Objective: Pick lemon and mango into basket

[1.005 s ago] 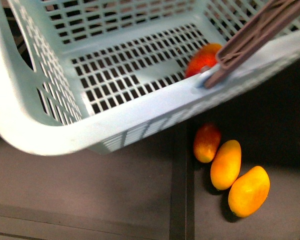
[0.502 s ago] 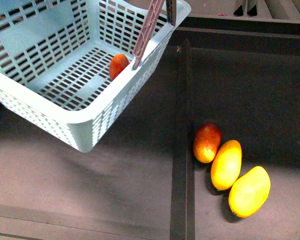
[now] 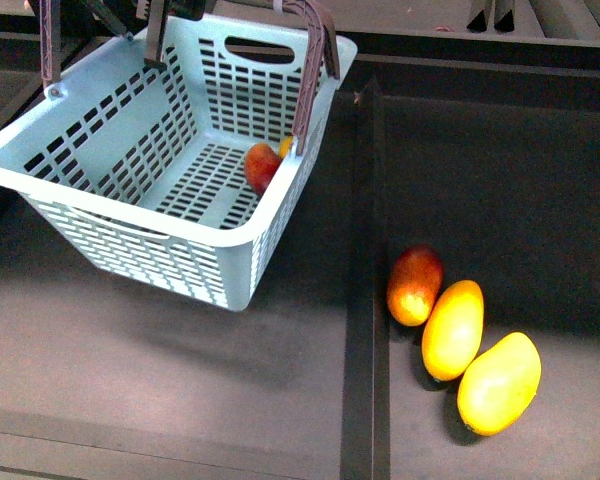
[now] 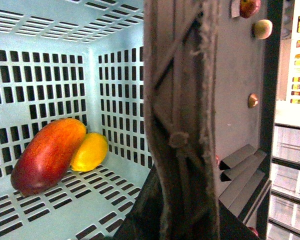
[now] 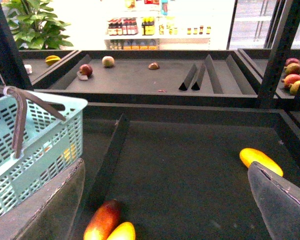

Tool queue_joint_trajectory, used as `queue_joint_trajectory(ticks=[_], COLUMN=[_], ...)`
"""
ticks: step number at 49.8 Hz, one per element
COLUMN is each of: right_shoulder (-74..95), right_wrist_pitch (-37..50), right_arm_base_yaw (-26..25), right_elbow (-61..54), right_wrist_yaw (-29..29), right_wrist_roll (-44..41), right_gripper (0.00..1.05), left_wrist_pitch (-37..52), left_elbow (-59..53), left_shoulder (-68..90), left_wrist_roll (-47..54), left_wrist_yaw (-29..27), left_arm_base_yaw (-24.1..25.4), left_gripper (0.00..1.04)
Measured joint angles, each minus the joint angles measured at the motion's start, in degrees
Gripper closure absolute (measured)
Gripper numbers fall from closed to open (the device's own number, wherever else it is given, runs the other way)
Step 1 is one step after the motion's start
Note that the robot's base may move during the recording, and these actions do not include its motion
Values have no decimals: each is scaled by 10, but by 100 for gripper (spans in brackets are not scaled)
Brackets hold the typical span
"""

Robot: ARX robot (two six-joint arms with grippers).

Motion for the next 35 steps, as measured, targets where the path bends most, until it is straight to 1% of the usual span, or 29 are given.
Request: queue_joint_trajectory(ticks=[9, 10, 18, 19, 22, 24, 27, 30, 33, 35], right_shoulder=[0, 0, 0, 0, 0, 0, 0, 0, 0, 0], right_wrist_pitch=[0, 0, 0, 0, 0, 0, 0, 0, 0, 0], right_arm_base_yaw=[0, 0, 0, 0, 0, 0, 0, 0, 0, 0], right_elbow=[0, 0, 0, 0, 0, 0, 0, 0, 0, 0], right_wrist_yaw=[0, 0, 0, 0, 0, 0, 0, 0, 0, 0], right_wrist_roll=[0, 0, 0, 0, 0, 0, 0, 0, 0, 0], right_gripper=[9, 9, 9, 9, 9, 9, 9, 9, 9, 9], left_wrist_pitch=[-7, -7, 10, 11, 15, 16, 10, -5, -37, -61], left_elbow=[-48, -53, -103, -106, -127, -139, -165, -194, -221, -236], left_shoulder=[-16, -19, -53, -56, -83, -99, -137, -180, -225, -253], left_wrist_roll=[-12, -14, -14, -14, -14, -14, -11, 6, 30, 47], left_wrist_yaw=[-3, -3, -9, -10, -18, -24, -44, -79, -115, -127], left_arm_base_yaw=[0, 0, 0, 0, 0, 0, 0, -1, -4, -8], left_gripper=[100, 97, 60, 58, 48, 43, 32, 22, 11, 6])
